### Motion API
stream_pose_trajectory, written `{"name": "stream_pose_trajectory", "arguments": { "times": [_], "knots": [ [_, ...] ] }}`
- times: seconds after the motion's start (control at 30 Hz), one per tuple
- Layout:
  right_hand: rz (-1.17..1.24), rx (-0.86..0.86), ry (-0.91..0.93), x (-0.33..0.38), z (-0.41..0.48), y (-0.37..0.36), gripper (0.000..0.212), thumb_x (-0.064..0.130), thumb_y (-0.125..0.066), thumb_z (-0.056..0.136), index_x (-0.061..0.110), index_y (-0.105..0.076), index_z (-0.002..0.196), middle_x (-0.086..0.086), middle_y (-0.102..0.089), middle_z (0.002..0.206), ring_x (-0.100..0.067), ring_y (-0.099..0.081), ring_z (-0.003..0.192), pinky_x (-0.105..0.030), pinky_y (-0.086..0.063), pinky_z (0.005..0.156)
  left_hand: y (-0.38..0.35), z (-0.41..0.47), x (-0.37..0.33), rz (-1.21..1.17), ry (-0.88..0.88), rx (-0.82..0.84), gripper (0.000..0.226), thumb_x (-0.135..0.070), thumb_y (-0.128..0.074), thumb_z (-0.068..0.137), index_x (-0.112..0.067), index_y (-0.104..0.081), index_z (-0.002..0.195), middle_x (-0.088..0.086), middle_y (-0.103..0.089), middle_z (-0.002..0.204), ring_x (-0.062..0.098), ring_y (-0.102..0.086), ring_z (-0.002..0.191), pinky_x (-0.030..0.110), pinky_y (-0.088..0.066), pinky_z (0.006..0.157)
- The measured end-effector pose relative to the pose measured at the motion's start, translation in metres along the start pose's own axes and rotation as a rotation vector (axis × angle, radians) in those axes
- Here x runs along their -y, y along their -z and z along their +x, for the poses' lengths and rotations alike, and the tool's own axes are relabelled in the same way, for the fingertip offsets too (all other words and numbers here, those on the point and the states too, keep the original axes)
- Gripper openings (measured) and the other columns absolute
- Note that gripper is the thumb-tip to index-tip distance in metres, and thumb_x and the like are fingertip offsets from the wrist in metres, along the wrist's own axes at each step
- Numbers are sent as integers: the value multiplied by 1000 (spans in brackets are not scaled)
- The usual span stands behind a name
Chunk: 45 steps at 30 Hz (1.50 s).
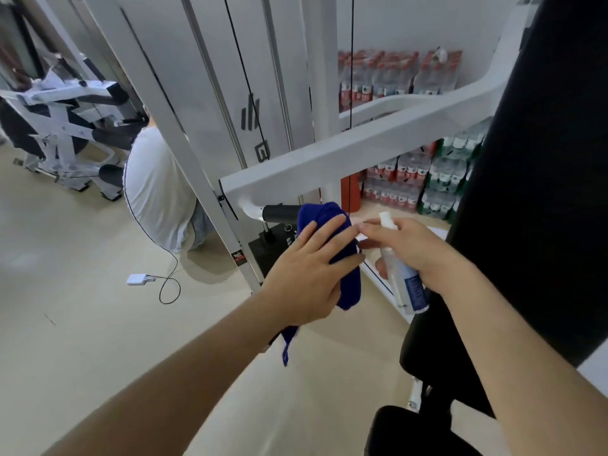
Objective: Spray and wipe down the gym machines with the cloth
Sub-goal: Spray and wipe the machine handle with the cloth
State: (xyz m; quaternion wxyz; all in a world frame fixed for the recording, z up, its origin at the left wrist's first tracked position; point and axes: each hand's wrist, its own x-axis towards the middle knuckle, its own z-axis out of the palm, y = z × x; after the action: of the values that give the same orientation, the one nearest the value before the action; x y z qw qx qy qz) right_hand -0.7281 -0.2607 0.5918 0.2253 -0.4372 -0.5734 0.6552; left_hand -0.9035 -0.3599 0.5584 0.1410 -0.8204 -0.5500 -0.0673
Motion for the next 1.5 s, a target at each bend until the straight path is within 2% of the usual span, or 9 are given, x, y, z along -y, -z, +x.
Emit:
{"name": "stream_pose_trajectory", "arguments": {
  "times": [0.1,0.23,0.33,0.63,0.87,1.0,1.13,1.27,1.5],
  "knots": [
    [47,21,-12,-6,-6,1,26,34,-67,91,12,-69,106,-19,-73,104,-18,-56,44,-28,-48,48,7,37,13,-98,151,45,43,-45,-41,79,-33,-64,114,-1,-50,139,26,-34,135,52,-23,114],
    [192,44,3,-12,-14,-8,29,37,-61,94,10,-68,102,-17,-71,99,-18,-50,44,-26,-46,45,10,71,41,-370,507,81,42,-54,-40,87,-24,-69,81,-3,-65,80,18,-59,79,38,-50,79],
    [184,52,-20,-14,-21,-7,42,49,-54,95,12,-67,110,-11,-75,105,-19,-53,49,-27,-47,48,-1,62,64,-443,699,3,48,-48,-35,98,-18,-60,70,-1,-60,65,18,-56,64,33,-47,63],
    [302,5,-52,-43,-57,22,4,9,-57,92,10,-58,88,-10,-58,87,-18,-60,69,-32,-49,69,-9,52,60,-437,757,-188,50,-35,-30,101,-8,-59,70,7,-59,66,27,-53,68,45,-41,90],
    [117,-18,67,-45,-102,24,20,36,-55,94,20,-67,90,-9,-71,96,-20,-64,93,-39,-51,87,6,65,17,-351,451,-58,40,-38,-38,94,-24,-59,63,-10,-59,83,18,-50,93,47,-28,100],
    [-16,-55,66,-51,-130,26,29,51,-48,93,24,-60,97,-8,-69,87,-15,-65,84,-46,-51,90,2,48,11,-284,222,-47,34,-44,-45,84,-25,-72,77,-11,-63,99,22,-49,113,50,-25,107],
    [11,-117,98,-58,-146,28,55,65,-35,91,18,-64,81,-12,-63,77,-26,-58,78,-57,-44,98,6,32,-4,-353,191,-116,28,-36,-61,83,-15,-66,65,-3,-68,84,25,-59,104,54,-35,104],
    [-7,-166,102,-65,-162,36,76,73,-23,87,11,-60,61,-11,-62,68,-26,-57,74,-53,-45,97,21,3,-30,-408,287,-195,21,-18,-74,80,-6,-63,66,7,-68,77,26,-63,83,38,-47,81],
    [79,-126,74,-95,-219,57,65,60,-32,86,8,-57,57,-12,-59,60,-27,-56,63,-43,-49,78,48,-58,-73,-888,950,-348,25,-26,-63,92,-16,-63,69,11,-64,70,35,-62,70,38,-51,62]
  ]
}}
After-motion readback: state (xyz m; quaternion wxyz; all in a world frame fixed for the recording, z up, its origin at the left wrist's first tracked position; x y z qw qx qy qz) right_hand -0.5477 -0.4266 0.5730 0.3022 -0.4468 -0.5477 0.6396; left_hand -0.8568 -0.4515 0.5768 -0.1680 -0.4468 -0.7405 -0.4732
